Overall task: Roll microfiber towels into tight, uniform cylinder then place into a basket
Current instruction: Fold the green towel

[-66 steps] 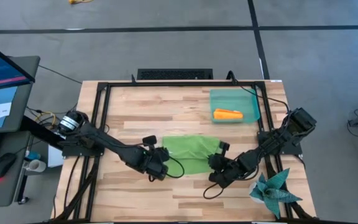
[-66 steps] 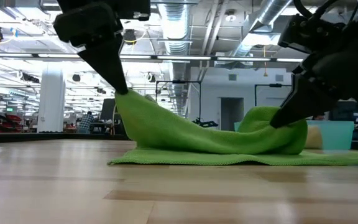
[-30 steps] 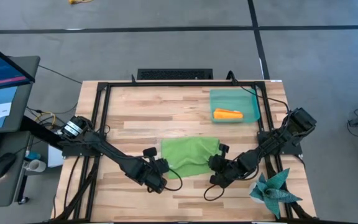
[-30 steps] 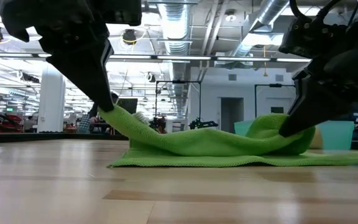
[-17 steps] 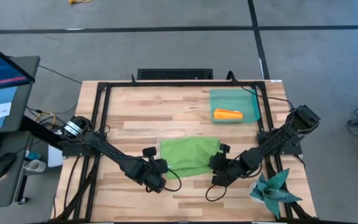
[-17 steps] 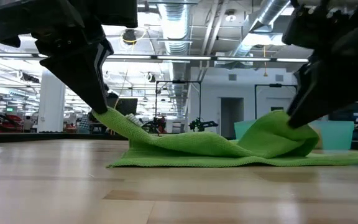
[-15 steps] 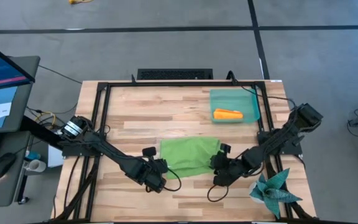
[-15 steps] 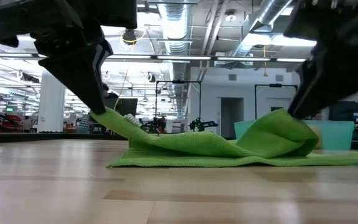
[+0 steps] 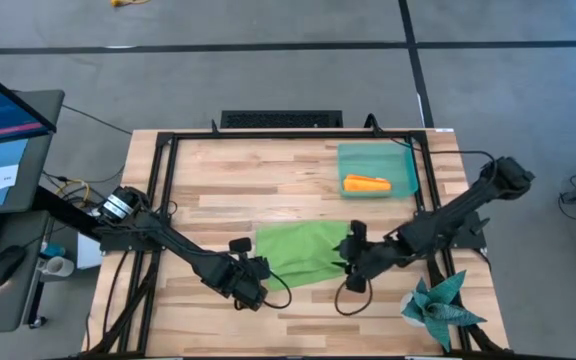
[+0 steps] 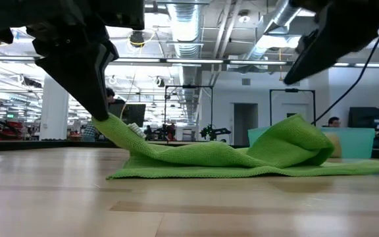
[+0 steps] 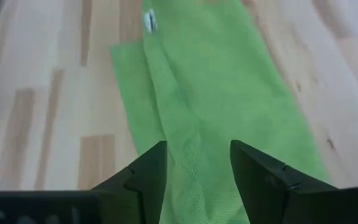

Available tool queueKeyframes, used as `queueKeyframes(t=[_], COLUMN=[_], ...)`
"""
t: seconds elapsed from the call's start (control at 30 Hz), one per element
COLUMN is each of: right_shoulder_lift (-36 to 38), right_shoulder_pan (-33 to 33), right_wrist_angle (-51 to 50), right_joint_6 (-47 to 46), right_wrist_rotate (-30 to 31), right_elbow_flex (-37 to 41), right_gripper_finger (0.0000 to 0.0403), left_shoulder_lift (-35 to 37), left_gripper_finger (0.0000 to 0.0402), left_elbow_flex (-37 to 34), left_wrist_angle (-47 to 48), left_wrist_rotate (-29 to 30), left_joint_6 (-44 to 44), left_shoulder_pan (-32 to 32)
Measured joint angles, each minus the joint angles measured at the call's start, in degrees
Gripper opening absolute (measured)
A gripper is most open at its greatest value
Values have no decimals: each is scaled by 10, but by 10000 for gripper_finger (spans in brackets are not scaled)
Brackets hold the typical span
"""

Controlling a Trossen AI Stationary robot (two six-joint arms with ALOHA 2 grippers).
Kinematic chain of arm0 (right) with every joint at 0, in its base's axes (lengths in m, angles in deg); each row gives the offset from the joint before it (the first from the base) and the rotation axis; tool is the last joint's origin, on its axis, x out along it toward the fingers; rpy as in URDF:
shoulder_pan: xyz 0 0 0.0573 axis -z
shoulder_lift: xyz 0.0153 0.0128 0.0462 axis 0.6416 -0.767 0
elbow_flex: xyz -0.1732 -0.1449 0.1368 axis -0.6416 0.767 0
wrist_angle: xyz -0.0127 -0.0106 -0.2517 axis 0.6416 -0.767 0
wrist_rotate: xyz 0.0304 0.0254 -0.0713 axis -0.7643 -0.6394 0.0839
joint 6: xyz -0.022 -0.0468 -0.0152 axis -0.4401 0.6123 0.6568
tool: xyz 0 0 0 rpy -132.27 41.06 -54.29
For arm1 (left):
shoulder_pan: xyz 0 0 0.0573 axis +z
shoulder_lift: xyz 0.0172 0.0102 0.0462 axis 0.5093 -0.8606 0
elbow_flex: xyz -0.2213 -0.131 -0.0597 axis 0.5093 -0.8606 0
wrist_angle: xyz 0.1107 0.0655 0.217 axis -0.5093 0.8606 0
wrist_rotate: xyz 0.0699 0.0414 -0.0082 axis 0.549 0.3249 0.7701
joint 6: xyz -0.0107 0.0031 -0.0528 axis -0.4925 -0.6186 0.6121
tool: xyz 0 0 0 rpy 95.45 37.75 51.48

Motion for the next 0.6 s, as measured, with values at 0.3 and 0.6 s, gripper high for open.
queueKeyframes(t=[0.3, 0.6], right_shoulder_lift=[-68, -82], right_shoulder_pan=[40, 44], right_wrist_angle=[3, 1], right_joint_6=[5, -14], right_wrist_rotate=[-83, -106], right_elbow_flex=[0, 0], right_gripper_finger=[197, 154], left_shoulder_lift=[0, 0], left_gripper_finger=[4, 4], left_elbow_flex=[0, 0], left_wrist_angle=[0, 0], left_wrist_rotate=[0, 0], left_joint_6=[0, -1], left_shoulder_pan=[0, 0])
